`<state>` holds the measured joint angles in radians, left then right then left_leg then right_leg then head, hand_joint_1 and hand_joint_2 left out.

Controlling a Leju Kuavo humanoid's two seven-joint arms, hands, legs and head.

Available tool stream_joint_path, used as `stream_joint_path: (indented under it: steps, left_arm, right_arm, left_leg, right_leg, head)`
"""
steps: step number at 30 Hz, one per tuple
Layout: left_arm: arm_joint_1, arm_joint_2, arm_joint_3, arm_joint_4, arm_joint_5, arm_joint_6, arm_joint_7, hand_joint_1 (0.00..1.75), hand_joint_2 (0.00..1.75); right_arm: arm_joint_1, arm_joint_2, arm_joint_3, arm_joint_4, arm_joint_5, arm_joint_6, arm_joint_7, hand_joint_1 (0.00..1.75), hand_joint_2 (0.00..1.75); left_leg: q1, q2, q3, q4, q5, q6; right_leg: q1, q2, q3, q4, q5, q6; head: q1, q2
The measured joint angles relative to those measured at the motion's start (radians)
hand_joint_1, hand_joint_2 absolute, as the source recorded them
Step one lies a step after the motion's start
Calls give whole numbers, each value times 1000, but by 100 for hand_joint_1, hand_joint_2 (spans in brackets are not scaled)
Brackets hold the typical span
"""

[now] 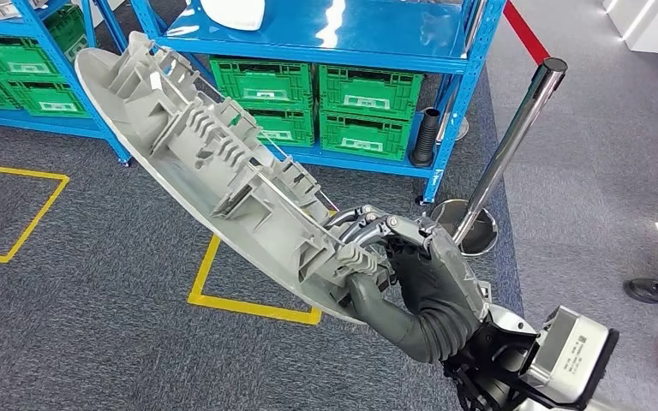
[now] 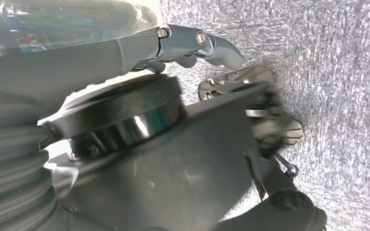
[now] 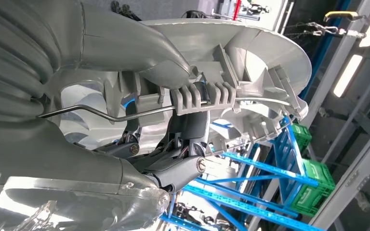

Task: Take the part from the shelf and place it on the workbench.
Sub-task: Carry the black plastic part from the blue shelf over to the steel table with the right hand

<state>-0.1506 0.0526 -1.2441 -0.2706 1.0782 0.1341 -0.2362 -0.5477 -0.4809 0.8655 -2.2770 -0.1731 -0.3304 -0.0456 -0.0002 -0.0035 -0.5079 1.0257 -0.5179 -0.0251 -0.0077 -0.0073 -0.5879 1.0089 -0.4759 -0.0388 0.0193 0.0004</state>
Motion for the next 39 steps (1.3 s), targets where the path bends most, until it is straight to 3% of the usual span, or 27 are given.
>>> stream_joint_path:
  steps: [1,4,6,8,9,10,11,12,13,15,18,20,22,24,26,27,29,31,34,36,37,39]
  left_arm:
    - [-1,0,0,0,-4,0,-2,0,175]
    - [-1,-1,-1,-2,-10,1,-8,0,175]
    - [-1,-2,-1,-3,-10,1,-9,0,175]
    - [-1,-4,-1,-3,-11,1,-11,0,175]
    - [-1,-5,-1,-3,-11,1,-12,0,175]
    - [-1,-5,-1,-3,-11,1,-13,0,175]
    - [-1,-5,-1,-3,-11,1,-14,0,175]
    - [-1,-5,-1,-3,-11,1,-15,0,175]
    - [-1,-6,-1,-3,-12,1,-16,0,175]
    - [-2,-7,-1,-3,-12,1,-17,0,175]
    - [-4,-9,-1,-4,-15,1,-18,0,175]
    - [-5,-8,-1,-4,-15,1,-19,0,175]
    - [-6,-6,-1,-4,-15,1,-19,0,175]
    - [-7,-6,-1,-4,-15,1,-20,0,175]
    - [-8,-5,-1,-4,-15,1,-21,0,175]
    - [-8,-4,-1,-4,-15,1,-21,0,175]
    - [-7,-2,-1,-4,-15,1,-20,0,175]
    - [-6,-2,-1,-5,-15,0,-19,0,175]
    - [-5,-5,-1,-5,-15,0,-19,0,175]
    - [-4,-5,-1,-5,-15,0,-19,0,175]
    - [-4,-6,-1,-5,-15,-1,-19,0,175]
    - [-5,-6,-1,-5,-15,-1,-19,0,175]
  right_arm:
    - [1,0,-1,0,0,0,-1,175,175]
    - [3,0,-3,0,1,1,-3,175,175]
    - [4,0,-6,0,1,1,-4,175,175]
    - [8,-1,-7,0,1,1,-5,175,175]
    - [11,-1,-7,0,1,1,-6,175,175]
    - [13,-1,-7,0,1,1,-7,175,175]
    - [14,-1,-8,0,1,1,-8,175,175]
    - [14,-1,-8,0,1,2,-8,175,175]
    - [15,-1,-8,0,1,3,-9,175,175]
    - [14,-1,-10,0,0,6,-12,175,175]
    - [15,-1,-17,0,-1,10,-17,175,175]
    - [15,0,-20,0,-1,11,-18,175,175]
    - [15,0,-22,0,-1,11,-18,175,175]
    - [16,0,-23,0,-1,11,-19,175,175]
    - [17,0,-23,0,-1,12,-19,175,175]
    - [17,0,-23,0,-1,13,-19,175,175]
    - [18,0,-23,0,-1,13,-19,175,175]
    - [17,0,-23,0,-1,13,-19,175,175]
    - [18,0,-24,0,-1,13,-19,175,175]
    - [17,0,-24,0,-1,14,-19,175,175]
    - [17,0,-24,0,-1,14,-19,175,175]
    - [18,-1,-24,0,-1,14,-19,175,175]
  left_leg:
    - [-2,-1,13,-28,-6,6]
    - [-1,1,8,-46,1,27]
    - [2,3,2,-53,13,42]
    - [1,4,-10,-52,21,50]
    - [0,4,-15,-50,23,52]
    - [-2,4,-20,-47,24,52]
    - [-3,4,-24,-43,25,52]
    - [-4,4,-27,-38,25,52]
    - [-4,3,-29,-35,24,51]
    - [-7,2,-37,-29,25,44]
    - [-7,1,-51,-24,31,28]
    - [-6,-1,-59,-14,21,18]
    - [-3,-1,-91,61,-27,5]
    - [4,-1,-145,194,-89,-7]
    - [8,-1,-170,261,-102,-12]
    - [9,0,-158,241,-81,-14]
    - [12,6,-99,118,-15,-14]
    - [8,19,-52,12,17,-8]
    - [2,17,-45,-14,15,18]
    - [4,9,-47,-18,23,32]
    - [6,6,-48,-20,27,38]
    - [6,-1,-52,-21,31,45]
  right_leg:
    - [1,0,-5,1,5,6]
    - [2,-1,-16,4,12,24]
    - [1,1,-43,62,-30,33]
    - [0,1,-95,187,-102,38]
    - [-1,1,-117,244,-125,40]
    - [-1,1,-124,270,-128,40]
    - [-1,1,-113,259,-113,39]
    - [0,1,-85,212,-84,36]
    - [0,2,-47,144,-51,32]
    - [3,8,9,35,-20,21]
    - [8,12,16,1,-20,11]
    - [2,7,16,-5,-14,2]
    - [-5,-2,18,-11,-10,-5]
    - [-5,-9,18,-10,-9,-6]
    - [-6,-17,17,-8,-10,-6]
    - [-6,-21,17,-6,-11,-5]
    - [-8,-27,17,1,-14,1]
    - [-5,-32,13,8,-17,11]
    - [-2,-43,4,10,-12,29]
    - [-5,-35,-4,24,-26,40]
    - [-6,-24,-17,54,-47,43]
    - [-7,-4,-67,165,-109,46]
  head:
    - [0,0]
    - [0,0]
    - [7,0]
    - [16,0]
    - [18,0]
    - [20,0]
    - [22,0]
    - [24,0]
    - [27,0]
    - [29,0]
    - [31,0]
    - [31,0]
    - [25,0]
    - [19,0]
    - [17,0]
    - [16,0]
    - [14,0]
    - [10,0]
    - [10,0]
    - [14,0]
    - [16,0]
    - [24,0]
